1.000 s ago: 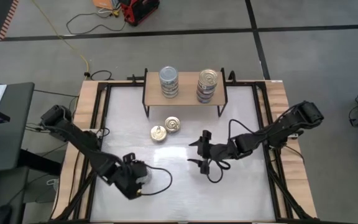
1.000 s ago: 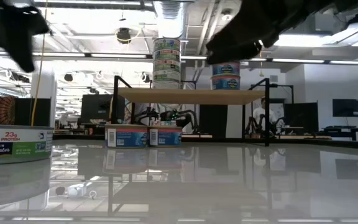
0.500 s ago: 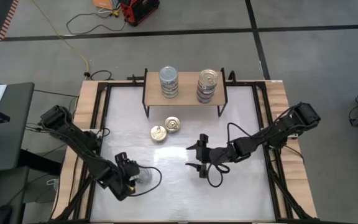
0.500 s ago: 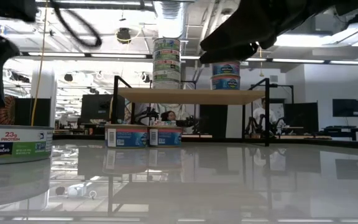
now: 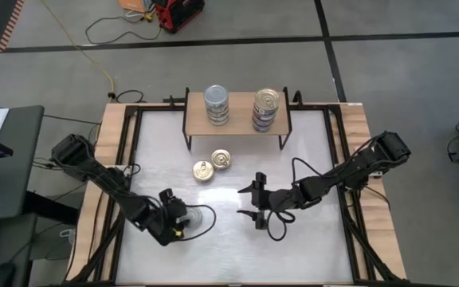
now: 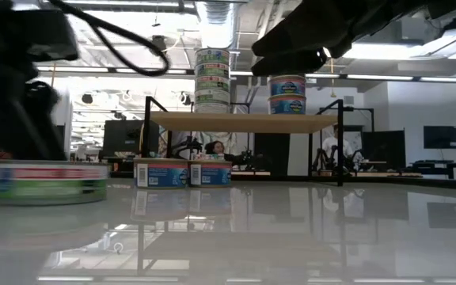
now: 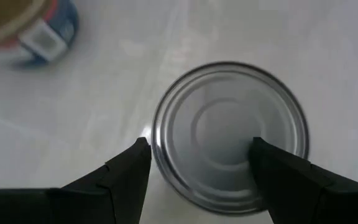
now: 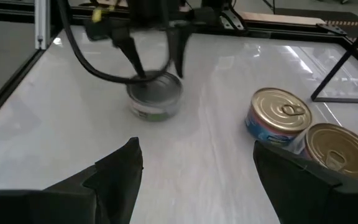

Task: Stack canned seafood by type on shelf
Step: Stack the green white tuna can on top of the other green white tuna cans on the shelf

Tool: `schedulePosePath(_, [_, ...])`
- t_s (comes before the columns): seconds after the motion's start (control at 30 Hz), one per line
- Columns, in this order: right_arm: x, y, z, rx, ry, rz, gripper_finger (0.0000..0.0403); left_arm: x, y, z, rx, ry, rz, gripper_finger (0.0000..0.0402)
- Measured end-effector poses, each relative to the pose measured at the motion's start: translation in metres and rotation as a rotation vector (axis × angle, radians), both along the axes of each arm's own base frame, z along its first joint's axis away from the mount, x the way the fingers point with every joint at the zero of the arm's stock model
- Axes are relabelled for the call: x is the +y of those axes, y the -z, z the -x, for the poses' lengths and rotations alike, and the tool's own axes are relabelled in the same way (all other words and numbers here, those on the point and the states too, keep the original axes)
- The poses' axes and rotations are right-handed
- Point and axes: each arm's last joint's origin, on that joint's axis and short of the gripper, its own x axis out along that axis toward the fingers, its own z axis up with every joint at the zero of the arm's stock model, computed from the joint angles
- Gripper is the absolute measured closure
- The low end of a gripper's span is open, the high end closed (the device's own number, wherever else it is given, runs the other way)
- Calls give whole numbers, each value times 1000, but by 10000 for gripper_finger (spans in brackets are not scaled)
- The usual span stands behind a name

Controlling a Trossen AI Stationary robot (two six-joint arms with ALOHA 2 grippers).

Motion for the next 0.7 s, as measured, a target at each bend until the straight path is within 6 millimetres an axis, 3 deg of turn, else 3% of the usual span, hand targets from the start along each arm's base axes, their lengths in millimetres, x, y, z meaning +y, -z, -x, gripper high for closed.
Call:
schedulePosePath(0.4, [6,2,5,43,-69,112,74,38,-10,-46,-140,54,-132,144])
schedulePosePath(0.53, [14,2,8,46,-136,201,74,37,-36,-55,-199,120,-168,144])
schedulePosePath(0.7, [19,2,11,45,-153,199,74,33,-51,-53,-192,158,-8,144])
